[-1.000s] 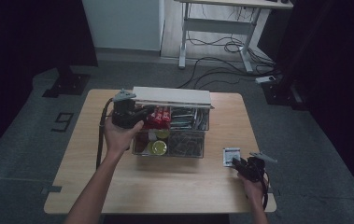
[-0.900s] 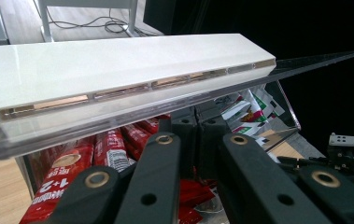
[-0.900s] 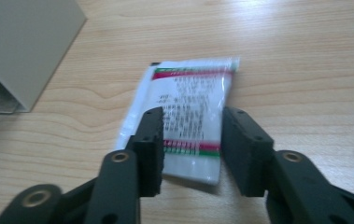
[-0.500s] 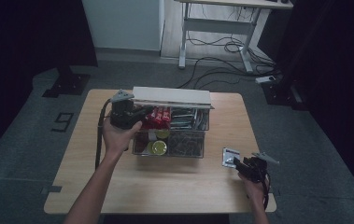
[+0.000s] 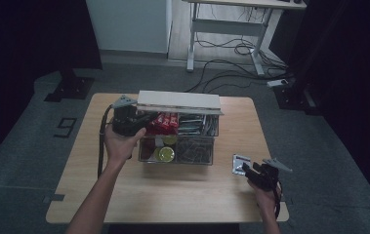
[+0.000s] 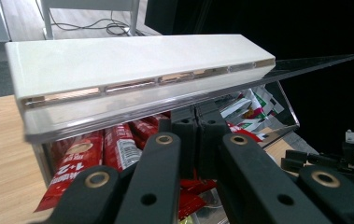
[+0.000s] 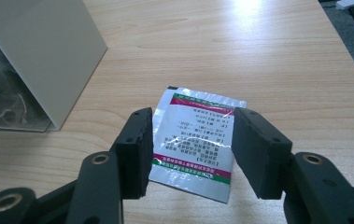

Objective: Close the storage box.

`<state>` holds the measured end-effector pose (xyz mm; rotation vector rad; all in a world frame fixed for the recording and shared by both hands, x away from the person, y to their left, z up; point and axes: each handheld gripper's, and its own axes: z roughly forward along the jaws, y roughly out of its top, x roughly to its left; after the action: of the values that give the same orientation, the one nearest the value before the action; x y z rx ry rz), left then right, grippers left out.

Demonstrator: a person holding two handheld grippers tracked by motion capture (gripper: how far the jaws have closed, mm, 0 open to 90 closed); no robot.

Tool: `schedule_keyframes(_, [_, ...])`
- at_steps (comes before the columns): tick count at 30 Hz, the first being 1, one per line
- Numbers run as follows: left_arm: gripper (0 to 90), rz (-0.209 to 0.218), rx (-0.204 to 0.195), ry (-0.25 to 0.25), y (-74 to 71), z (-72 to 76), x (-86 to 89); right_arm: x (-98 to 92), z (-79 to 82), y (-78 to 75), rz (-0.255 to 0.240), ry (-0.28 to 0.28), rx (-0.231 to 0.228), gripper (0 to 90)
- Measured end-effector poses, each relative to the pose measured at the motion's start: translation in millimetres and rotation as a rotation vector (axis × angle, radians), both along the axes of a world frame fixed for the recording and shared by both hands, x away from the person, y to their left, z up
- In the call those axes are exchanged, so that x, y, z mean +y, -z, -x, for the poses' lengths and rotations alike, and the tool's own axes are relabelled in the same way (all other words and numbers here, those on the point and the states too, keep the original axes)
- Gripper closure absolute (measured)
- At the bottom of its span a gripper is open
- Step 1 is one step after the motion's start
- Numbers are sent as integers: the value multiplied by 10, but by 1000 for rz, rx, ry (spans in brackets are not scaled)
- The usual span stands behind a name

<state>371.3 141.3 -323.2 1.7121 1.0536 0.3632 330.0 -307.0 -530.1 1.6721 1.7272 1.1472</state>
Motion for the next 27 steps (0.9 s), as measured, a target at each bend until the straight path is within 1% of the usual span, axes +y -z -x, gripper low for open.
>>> schedule_keyframes(8, [877, -2, 7, -1, 28, 39, 47, -3, 8, 3, -8, 1, 1, 488])
schedule_keyframes(14, [875, -3, 11, -1, 43, 61, 75, -1, 13, -9, -25, -3, -4, 490])
schedule_keyframes(27, [887, -8, 21, 16, 100, 139, 96, -11, 28, -10, -39, -3, -6, 496])
